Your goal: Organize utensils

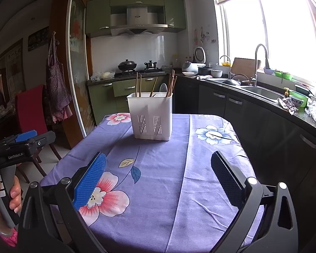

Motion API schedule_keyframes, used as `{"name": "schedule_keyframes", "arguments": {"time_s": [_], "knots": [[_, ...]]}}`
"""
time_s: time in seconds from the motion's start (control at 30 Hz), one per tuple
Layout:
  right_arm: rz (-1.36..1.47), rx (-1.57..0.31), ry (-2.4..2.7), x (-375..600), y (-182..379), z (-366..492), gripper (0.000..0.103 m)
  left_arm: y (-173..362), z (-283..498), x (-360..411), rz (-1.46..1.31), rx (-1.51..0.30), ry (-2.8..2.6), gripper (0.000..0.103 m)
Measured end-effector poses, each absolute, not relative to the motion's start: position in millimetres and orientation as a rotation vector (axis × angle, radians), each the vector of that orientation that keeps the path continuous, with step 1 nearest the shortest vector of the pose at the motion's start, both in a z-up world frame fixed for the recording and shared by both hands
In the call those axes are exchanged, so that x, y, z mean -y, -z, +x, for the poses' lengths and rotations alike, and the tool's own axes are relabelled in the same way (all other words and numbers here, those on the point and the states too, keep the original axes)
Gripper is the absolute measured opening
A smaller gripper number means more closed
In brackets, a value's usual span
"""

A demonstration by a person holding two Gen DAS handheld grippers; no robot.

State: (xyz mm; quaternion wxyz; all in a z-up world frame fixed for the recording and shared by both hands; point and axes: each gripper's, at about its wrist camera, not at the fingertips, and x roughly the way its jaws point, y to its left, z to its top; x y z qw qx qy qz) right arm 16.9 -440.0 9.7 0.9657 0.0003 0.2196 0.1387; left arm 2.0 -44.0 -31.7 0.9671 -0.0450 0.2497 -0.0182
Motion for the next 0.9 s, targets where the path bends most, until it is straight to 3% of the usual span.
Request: {"name": "schedule_keyframes", "arguments": {"time_s": [0.9], "knots": [[0.000,-0.452,-0.292,435.4,-4.4,19.0,0.098,29.2,0.3,47.1,-0.094,-0.508,0.050,0.096]]}}
